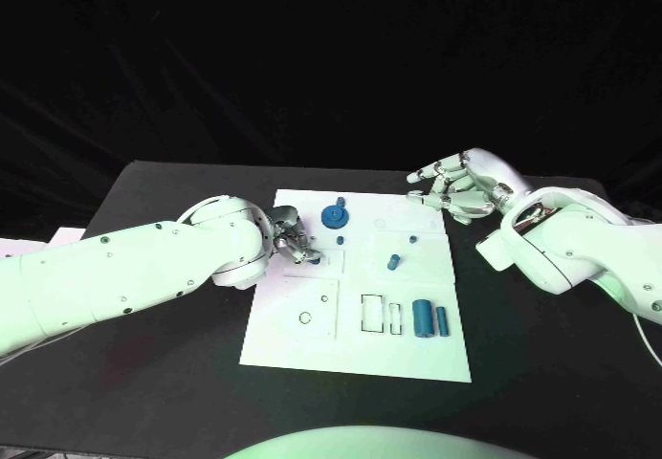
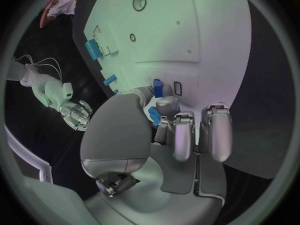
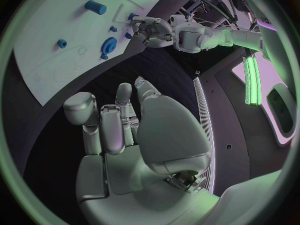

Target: Assemble the parts on the task board

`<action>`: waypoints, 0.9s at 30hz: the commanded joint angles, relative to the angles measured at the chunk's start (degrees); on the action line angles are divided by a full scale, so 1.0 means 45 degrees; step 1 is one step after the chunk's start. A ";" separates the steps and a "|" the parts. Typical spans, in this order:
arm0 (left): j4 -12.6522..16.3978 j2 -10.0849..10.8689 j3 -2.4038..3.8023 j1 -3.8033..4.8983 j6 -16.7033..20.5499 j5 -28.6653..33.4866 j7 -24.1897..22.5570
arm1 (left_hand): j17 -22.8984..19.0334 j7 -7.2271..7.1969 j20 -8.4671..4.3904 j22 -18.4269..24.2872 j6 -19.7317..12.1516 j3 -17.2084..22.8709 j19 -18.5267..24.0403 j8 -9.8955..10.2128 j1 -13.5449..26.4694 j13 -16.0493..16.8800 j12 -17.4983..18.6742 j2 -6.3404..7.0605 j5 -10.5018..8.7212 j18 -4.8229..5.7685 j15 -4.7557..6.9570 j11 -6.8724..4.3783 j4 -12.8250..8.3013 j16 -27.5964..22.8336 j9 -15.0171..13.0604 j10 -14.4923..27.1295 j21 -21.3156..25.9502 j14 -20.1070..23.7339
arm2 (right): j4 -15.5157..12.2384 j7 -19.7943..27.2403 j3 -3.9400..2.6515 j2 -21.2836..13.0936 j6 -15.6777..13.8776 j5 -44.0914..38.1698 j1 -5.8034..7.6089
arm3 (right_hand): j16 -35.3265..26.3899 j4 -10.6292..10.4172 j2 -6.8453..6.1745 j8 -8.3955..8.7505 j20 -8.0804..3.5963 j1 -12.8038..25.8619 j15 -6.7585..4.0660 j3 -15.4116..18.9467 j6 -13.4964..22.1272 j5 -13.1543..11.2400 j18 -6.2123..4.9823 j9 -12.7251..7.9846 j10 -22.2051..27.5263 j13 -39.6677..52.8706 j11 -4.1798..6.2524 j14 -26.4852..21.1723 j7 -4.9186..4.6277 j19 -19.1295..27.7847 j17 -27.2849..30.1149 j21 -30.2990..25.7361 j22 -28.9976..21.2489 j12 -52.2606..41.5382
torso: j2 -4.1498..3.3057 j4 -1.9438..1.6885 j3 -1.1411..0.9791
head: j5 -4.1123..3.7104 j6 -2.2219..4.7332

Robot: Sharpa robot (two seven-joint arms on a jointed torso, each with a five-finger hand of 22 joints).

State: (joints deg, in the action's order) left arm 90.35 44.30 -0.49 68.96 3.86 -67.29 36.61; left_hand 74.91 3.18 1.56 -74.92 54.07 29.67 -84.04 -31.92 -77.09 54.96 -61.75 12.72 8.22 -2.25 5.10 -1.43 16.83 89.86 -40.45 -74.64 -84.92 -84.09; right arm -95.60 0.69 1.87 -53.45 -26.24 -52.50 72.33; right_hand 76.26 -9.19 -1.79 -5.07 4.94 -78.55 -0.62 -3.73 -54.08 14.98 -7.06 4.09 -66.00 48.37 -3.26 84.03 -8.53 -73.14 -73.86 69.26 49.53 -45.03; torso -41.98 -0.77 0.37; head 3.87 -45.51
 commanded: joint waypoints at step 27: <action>-0.0325 -0.0344 -0.0038 -0.0008 -0.0995 0.0258 0.0420 | 0.3353 -0.0517 -0.0159 -0.1812 0.0589 0.1705 -0.0510 -0.0343 0.1486 0.0485 -0.0460 0.0166 -0.0008 0.0124 0.0144 -0.0321 -0.1932 0.0031 -0.0333 -0.0528 -0.0108 -0.1314 | -0.0024 0.0276 -0.0001 0.0033 -0.0057 0.0067 -0.0007 | -0.0074 -0.0117 0.0165 -0.0014 -0.0019 -0.0007 -0.0100 -0.0026 -0.0052 0.0227 -0.0067 -0.0020 0.0101 -0.0045 -0.0038 0.0499 -0.0033 0.0071 0.0030 -0.0097 -0.0036 -0.0024 | -0.0002 0.0018 -0.0017 | -0.0008 -0.0051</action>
State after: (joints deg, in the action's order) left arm 88.96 43.09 -0.34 69.25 2.57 -67.09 37.78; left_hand 74.90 2.07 1.19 -74.91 55.39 33.76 -83.98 -33.09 -71.03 56.97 -63.64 13.35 8.13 -2.25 5.32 -2.91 12.20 89.86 -41.76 -76.55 -85.21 -83.87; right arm -95.62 1.42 1.87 -53.36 -26.61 -52.29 72.32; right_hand 76.27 -9.34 -1.66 -5.07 4.94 -78.42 -0.62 -3.89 -54.08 15.67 -7.05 4.10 -65.88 48.24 -3.37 84.03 -8.53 -73.14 -73.83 69.03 49.46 -45.03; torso -41.98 -0.66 0.29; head 3.86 -45.65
